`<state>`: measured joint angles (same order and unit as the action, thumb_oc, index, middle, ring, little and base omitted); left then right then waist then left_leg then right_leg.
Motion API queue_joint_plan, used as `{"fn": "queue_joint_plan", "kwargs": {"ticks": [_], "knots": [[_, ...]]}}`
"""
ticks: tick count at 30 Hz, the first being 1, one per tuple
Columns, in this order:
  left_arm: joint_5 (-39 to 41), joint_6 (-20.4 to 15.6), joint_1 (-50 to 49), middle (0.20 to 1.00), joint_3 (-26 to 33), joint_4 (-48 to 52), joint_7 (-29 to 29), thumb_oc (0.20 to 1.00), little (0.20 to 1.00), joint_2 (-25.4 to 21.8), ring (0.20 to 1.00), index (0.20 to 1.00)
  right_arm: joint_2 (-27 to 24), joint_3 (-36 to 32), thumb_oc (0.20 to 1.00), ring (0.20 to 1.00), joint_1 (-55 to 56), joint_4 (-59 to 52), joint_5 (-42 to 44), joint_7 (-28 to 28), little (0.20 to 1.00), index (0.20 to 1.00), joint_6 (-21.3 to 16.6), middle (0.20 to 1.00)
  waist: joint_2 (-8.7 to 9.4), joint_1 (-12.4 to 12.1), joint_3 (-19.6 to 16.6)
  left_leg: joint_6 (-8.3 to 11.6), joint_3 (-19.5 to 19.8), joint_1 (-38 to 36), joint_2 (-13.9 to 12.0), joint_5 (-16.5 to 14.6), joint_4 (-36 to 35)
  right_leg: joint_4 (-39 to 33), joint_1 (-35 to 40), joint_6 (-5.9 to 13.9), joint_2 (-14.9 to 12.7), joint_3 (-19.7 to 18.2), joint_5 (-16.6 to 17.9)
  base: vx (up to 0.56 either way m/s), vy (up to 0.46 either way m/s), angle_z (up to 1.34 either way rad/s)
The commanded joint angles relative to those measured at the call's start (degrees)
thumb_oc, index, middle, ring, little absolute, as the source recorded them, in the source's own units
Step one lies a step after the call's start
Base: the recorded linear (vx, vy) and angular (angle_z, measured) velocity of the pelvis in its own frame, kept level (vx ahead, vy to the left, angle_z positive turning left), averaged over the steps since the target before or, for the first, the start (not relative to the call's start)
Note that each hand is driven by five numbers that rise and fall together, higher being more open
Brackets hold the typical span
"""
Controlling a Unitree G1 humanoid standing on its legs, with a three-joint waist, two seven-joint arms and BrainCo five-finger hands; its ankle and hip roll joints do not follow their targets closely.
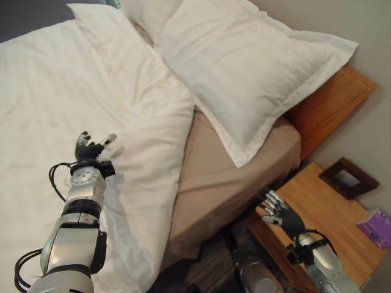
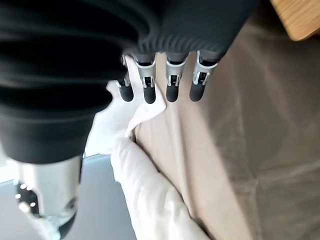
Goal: Making the bed.
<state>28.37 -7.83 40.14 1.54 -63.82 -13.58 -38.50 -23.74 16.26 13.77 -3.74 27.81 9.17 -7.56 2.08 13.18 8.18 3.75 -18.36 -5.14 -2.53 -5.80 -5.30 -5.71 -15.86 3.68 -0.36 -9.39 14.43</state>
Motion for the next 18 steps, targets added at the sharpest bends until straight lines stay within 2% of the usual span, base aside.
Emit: {"fn": "queue_joint_plan", "kwargs": {"ticks": [1, 7, 10, 12, 18], "knots": [[-1.4, -2.9, 2.3, 1.0, 1.7, 1.8, -4.2, 1.0, 1.0, -5.1, 1.0, 1.0, -0.4, -1.7, 1.0, 1.0, -1.2, -2.7, 2.5, -0.4, 1.0, 1.0, -3.1, 1.0, -1.26, -1.6, 1.9, 0.39, 2.8, 3.7, -1.1, 6.9, 0.3, 0.7, 8.7, 5.55, -1.9, 2.3, -9.1, 0.05, -0.006, 0.0], [-2.6, -3.9, 0.8, 1.0, 2.1, 6.2, -5.6, 1.0, 1.0, -7.6, 1.0, 1.0, -1.6, -1.5, 1.0, 1.0, -1.2, -3.2, 1.3, 0.4, 1.0, 1.0, -3.1, 1.0, -2.36, -2.7, 2.0, 0.45, 3.9, 3.0, -0.8, 6.8, 0.3, 0.7, 10.1, 5.34, -2.3, 3.5, -9.9, 0.03, -0.01, 0.05], [-2.7, -4.4, -1.9, 1.0, 2.5, 11.4, -6.1, 1.0, 1.0, -7.9, 1.0, 1.0, -1.5, -1.6, 1.0, 1.0, -0.9, -3.1, 1.0, 0.7, 1.0, 1.0, -3.0, 1.0, -3.02, -3.5, 2.3, 0.46, 4.9, 2.9, -0.6, 7.0, 0.3, 0.7, 10.8, 5.17, -2.6, 4.4, -10.3, 0.01, -0.017, 0.14], [-2.7, -4.4, -2.0, 1.0, 2.5, 11.4, -6.1, 1.0, 1.0, -7.8, 1.0, 1.0, -1.5, -1.6, 1.0, 1.0, -0.9, -3.1, 1.0, 0.7, 1.0, 1.0, -3.0, 1.0, -3.03, -3.5, 2.3, 0.46, 5.0, 2.9, -0.6, 7.0, 0.3, 0.7, 10.8, 5.17, -2.6, 4.4, -10.3, 0.0, -0.006, 0.16], [-4.2, -0.7, -3.1, 1.0, -0.9, 11.5, 0.1, 1.0, 1.0, -8.5, 1.0, 1.0, -1.8, -3.0, 1.0, 1.0, -0.1, -3.0, -0.3, 1.1, 1.0, 1.0, -1.6, 1.0, -4.28, -3.9, 2.9, 0.39, 6.2, 2.8, -0.3, 7.2, 0.3, 0.7, 11.7, 4.84, -2.8, 5.6, -10.7, -0.01, -0.007, 0.09]]}}
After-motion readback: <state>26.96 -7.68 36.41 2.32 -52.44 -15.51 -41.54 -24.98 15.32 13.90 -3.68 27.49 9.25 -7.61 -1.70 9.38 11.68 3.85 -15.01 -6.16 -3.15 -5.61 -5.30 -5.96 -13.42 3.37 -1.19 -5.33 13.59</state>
